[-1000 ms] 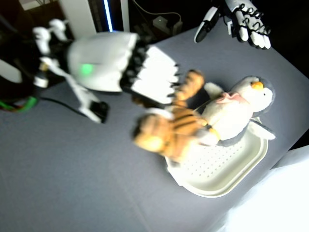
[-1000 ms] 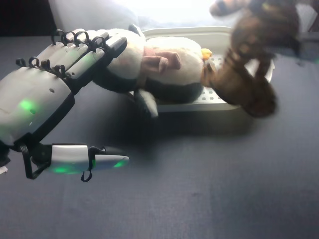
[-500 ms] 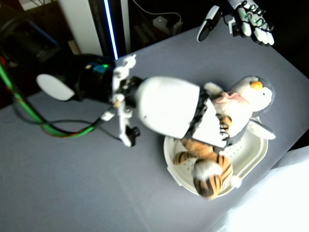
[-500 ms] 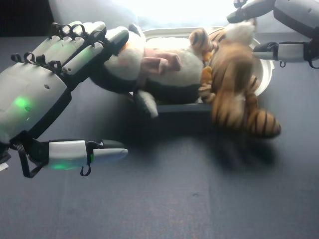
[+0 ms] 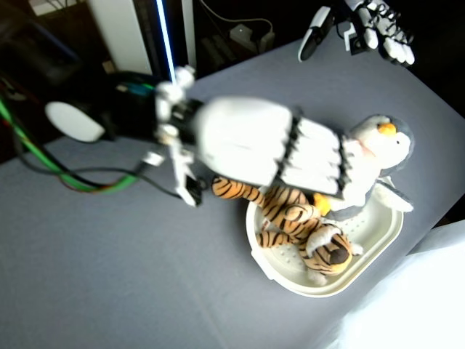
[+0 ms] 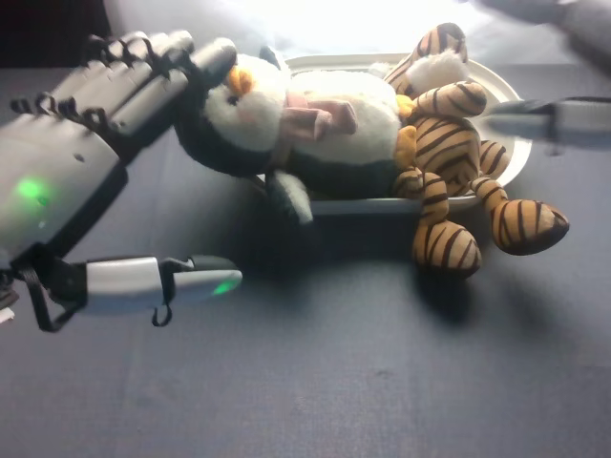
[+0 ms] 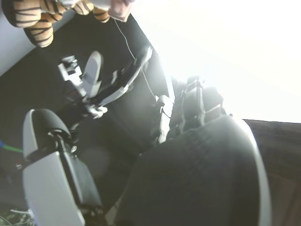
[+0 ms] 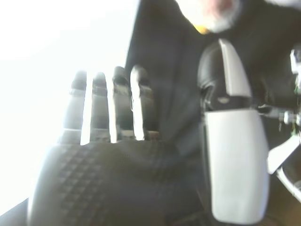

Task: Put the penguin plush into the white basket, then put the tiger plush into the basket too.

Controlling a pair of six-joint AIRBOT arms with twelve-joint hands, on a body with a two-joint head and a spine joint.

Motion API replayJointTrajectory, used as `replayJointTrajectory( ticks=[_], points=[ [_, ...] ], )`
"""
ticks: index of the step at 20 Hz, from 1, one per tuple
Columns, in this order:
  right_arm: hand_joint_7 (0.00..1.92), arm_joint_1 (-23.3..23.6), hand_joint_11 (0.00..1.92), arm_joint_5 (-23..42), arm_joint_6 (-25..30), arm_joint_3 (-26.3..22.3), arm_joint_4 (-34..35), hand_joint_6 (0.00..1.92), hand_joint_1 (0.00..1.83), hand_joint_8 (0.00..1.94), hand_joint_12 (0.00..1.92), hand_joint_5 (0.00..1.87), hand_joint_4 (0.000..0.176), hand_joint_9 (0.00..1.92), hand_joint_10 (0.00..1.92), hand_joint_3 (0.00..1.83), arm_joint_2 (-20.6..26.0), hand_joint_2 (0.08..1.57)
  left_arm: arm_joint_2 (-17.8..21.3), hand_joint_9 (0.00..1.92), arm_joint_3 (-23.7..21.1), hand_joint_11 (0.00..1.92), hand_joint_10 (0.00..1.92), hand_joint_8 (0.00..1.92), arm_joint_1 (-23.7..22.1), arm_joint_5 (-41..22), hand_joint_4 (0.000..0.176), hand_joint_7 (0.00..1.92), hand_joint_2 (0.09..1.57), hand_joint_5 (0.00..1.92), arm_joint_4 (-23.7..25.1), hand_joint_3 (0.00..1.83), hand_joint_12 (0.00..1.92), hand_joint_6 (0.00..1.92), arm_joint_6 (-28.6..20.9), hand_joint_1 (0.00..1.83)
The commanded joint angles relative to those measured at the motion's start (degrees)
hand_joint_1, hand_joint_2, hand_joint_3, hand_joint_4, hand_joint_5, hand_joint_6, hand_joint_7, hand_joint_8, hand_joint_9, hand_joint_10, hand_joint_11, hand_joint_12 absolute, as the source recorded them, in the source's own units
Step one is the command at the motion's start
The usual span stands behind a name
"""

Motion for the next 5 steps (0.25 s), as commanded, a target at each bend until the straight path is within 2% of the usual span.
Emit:
replayJointTrajectory(
  ticks=[1,2,4,5],
  points=[
    [0.07,-0.8,0.04,14.9,1.2,-0.8,1.7,0.01,0.76,0.01,0.02,0.13,0.075,0.04,0.01,0.0,0.4,1.07,-0.1,0.0,-0.2,0.0,0.0,0.0,-0.5,-9.2,0.176,0.0,0.78,0.0,1.7,0.0,0.0,0.0,-0.2,0.71],
    [0.05,-2.9,0.01,18.7,1.6,-1.7,3.1,0.0,0.83,0.0,0.0,0.11,0.123,0.01,0.0,0.0,1.1,1.07,0.0,0.0,-0.3,0.0,0.0,0.0,-0.4,-10.0,0.176,0.0,0.8,0.0,1.7,0.0,0.0,0.0,-0.2,0.7],
    [0.06,-8.6,0.03,26.2,1.6,-4.0,6.1,0.0,0.86,0.0,0.01,0.07,0.132,0.03,0.01,0.0,2.3,1.07,0.0,0.0,-0.6,0.0,0.0,0.0,-0.2,-11.6,0.176,0.0,0.86,0.0,1.7,0.02,0.0,0.0,-0.2,0.63],
    [0.06,-11.5,0.05,30.0,2.0,-5.3,7.2,0.0,0.78,0.0,0.02,0.01,0.124,0.06,0.01,0.0,2.5,1.02,0.0,0.0,-0.8,0.0,0.0,0.0,-0.1,-12.1,0.176,0.0,0.93,0.0,1.9,0.01,0.0,0.0,-0.2,0.61]
  ],
)
